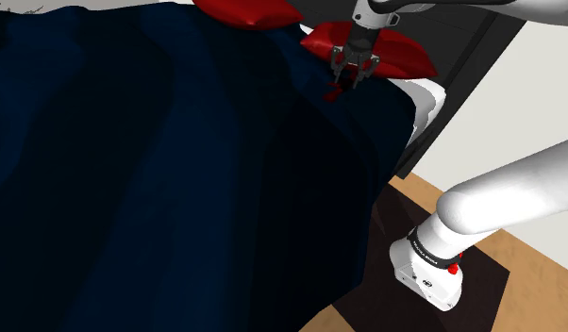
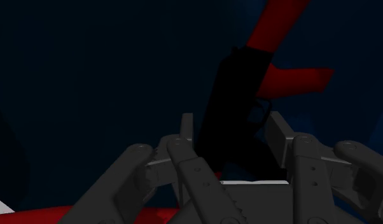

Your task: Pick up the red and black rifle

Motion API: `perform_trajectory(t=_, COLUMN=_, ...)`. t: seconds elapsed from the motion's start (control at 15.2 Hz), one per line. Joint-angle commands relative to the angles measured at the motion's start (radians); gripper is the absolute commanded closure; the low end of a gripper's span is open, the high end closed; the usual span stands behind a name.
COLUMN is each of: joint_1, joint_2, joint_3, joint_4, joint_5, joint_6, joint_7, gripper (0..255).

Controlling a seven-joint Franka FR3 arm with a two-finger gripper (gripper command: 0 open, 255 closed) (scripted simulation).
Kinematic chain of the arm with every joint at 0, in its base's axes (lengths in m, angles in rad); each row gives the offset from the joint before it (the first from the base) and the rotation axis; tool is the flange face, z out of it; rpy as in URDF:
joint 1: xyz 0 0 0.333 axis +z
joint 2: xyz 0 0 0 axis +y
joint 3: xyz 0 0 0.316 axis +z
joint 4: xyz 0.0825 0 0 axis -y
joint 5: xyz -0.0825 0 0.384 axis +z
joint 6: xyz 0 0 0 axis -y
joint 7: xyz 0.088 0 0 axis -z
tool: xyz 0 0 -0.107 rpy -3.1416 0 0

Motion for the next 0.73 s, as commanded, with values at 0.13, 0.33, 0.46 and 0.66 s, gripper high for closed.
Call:
perform_trajectory(t=0.13, joint_1=-0.001, joint_2=0.002, joint_3=-0.001, joint_4=0.046, joint_5=-0.001, joint_6=-0.046, joint_7=0.001, gripper=255)
perform_trajectory(t=0.33, joint_1=-0.002, joint_2=0.005, joint_3=-0.002, joint_4=0.09, joint_5=-0.002, joint_6=-0.087, joint_7=0.002, gripper=255)
perform_trajectory(t=0.46, joint_1=-0.002, joint_2=0.008, joint_3=-0.003, joint_4=0.12, joint_5=-0.003, joint_6=-0.114, joint_7=0.002, gripper=255)
perform_trajectory(t=0.66, joint_1=-0.003, joint_2=0.014, joint_3=-0.004, joint_4=0.166, joint_5=-0.005, joint_6=-0.154, joint_7=0.003, gripper=255)
